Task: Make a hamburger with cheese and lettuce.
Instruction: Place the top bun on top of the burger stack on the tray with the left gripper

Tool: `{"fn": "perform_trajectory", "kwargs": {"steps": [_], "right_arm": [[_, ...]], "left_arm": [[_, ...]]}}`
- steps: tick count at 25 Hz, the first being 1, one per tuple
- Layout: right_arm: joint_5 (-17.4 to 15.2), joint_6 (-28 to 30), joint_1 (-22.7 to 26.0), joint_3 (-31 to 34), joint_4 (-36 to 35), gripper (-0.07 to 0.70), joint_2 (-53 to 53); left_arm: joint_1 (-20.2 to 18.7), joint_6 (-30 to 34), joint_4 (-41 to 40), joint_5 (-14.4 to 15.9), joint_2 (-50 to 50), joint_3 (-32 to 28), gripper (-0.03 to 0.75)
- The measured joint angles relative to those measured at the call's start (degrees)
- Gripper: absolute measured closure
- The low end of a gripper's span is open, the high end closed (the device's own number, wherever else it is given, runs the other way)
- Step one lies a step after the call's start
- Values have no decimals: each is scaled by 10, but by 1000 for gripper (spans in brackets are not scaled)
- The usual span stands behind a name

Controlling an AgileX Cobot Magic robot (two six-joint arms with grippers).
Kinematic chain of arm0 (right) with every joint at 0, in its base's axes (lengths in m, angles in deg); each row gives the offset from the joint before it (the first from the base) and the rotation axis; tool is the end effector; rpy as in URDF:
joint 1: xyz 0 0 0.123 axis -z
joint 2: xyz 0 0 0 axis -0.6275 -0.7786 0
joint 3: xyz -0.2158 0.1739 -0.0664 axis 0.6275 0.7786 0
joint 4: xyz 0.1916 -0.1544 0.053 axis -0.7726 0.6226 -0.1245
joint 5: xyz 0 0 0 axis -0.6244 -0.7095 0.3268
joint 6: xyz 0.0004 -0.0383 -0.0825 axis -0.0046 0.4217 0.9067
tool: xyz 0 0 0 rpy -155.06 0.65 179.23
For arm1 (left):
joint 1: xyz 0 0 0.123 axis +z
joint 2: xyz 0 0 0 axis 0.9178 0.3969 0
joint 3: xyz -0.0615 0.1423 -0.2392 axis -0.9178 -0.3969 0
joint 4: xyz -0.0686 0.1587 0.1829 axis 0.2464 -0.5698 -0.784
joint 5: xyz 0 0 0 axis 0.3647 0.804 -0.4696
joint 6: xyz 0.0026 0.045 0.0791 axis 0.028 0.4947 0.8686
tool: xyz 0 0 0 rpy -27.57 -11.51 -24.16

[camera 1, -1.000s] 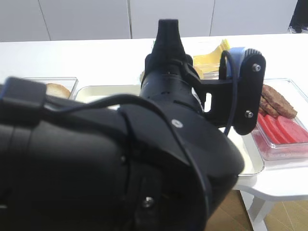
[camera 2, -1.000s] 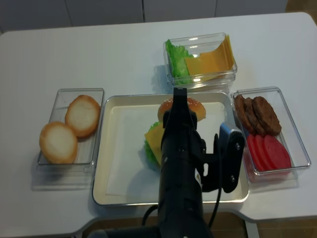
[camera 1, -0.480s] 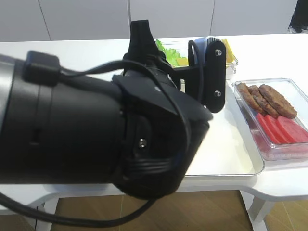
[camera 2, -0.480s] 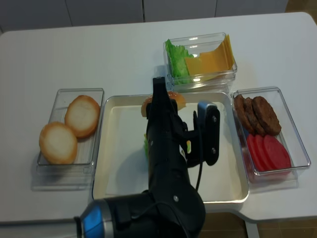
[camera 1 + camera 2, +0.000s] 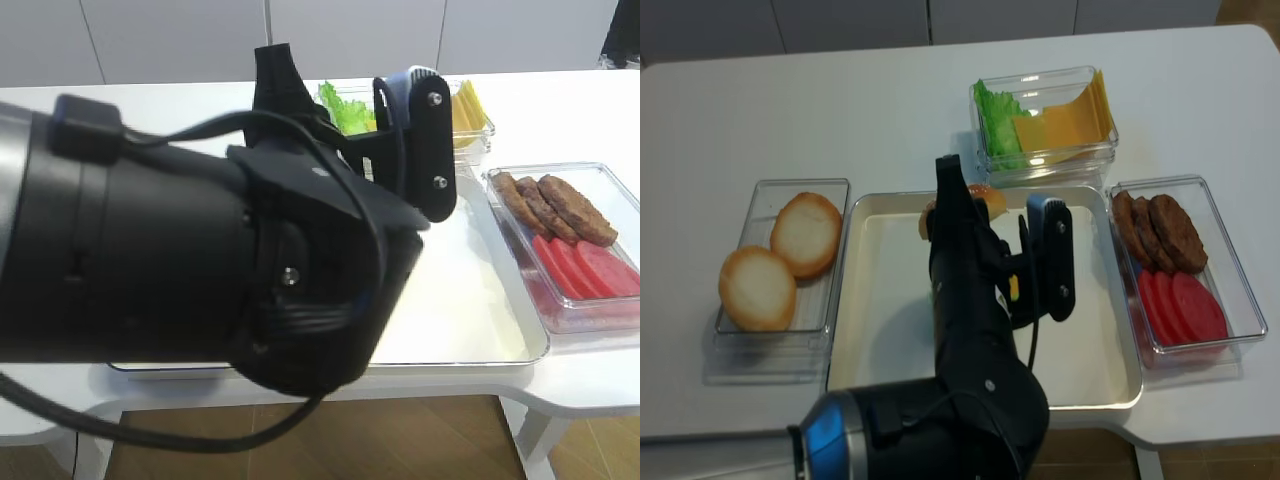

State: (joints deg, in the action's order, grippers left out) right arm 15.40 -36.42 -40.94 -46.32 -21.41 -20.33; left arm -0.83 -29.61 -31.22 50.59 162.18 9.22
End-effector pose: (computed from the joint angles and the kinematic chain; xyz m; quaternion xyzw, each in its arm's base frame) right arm -0.0086 0.0029 0.2634 -0.0269 0.8768 0.0224 0.4797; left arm 0.2060 -0.2794 0.2867 0.4614 0.6606 0.3833 0.4514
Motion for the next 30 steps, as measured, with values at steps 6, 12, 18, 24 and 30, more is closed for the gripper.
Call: {"fn": "perform_trajectory", "kwargs": {"steps": [6, 12, 18, 24, 30], "right_arm": [[0, 0, 0, 0, 0, 181, 0], [0, 0, 0, 0, 0, 181, 0], [0, 0, 0, 0, 0, 181, 0], [0, 0, 0, 0, 0, 181, 0], [0, 0, 0, 0, 0, 181, 0]], "left_arm": [[1, 7, 63, 0, 0, 0, 531], [1, 14, 73, 0, 0, 0, 531], [9, 37, 39, -2, 47, 0, 532], [9, 36, 17, -2, 80, 0, 533], [9, 30, -9, -2, 81, 0, 533]]}}
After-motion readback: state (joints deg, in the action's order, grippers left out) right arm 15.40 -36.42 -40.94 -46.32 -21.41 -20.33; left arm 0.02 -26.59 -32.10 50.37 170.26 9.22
